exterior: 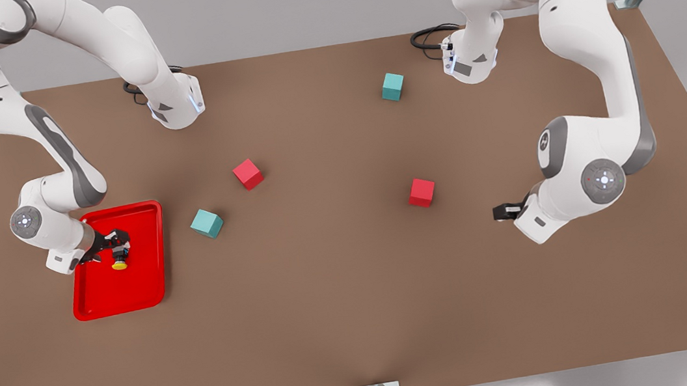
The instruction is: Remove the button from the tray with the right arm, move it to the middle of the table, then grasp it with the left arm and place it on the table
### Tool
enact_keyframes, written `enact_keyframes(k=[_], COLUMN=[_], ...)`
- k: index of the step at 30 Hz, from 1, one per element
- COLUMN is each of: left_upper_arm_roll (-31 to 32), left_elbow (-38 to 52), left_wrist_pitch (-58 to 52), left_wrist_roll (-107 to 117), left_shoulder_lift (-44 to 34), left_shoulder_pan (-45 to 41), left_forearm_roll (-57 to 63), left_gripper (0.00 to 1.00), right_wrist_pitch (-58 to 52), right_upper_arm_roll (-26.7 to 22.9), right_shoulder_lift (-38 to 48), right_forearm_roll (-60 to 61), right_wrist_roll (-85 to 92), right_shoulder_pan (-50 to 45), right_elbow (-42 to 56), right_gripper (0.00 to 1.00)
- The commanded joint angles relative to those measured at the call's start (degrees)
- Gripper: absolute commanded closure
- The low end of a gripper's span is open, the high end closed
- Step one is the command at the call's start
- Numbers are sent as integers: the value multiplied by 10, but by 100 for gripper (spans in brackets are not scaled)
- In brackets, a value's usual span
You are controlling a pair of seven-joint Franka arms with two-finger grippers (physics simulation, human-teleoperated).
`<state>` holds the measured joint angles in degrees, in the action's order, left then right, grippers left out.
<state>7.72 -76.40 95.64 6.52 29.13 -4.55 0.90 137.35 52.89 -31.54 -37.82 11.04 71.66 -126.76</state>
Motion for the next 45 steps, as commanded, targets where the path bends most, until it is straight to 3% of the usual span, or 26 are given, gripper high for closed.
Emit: enact_keyframes(k=[1,30,31,32,33,37,39,45], left_upper_arm_roll=[0,0,0,0,0,0,0,0], left_elbow=[0,0,0,0,1,0,0,0], left_wrist_pitch=[0,3,4,4,2,1,1,2], left_wrist_roll=[1,1,1,1,1,1,1,1], left_shoulder_lift=[0,14,14,14,13,13,13,13], left_shoulder_pan=[0,-5,-5,-6,-5,-5,-5,-5], left_forearm_roll=[1,1,1,1,1,1,2,2], left_gripper=[0,0,0,0,0,0,0,0], right_wrist_pitch=[6,42,42,42,42,42,42,42], right_upper_arm_roll=[0,-73,-73,-73,-73,-73,-76,-76], right_shoulder_lift=[-1,-27,-27,-27,-27,-27,-27,-27], right_forearm_roll=[-11,-46,-47,-47,-47,-47,-47,-47], right_wrist_roll=[5,-3,-3,-3,-3,-4,-4,-9], right_shoulder_pan=[1,-57,-57,-57,-57,-55,-56,-57], right_elbow=[0,-2,-2,-2,-2,-2,-3,-3], right_gripper=[0,0,4,18,23,29,38,41])
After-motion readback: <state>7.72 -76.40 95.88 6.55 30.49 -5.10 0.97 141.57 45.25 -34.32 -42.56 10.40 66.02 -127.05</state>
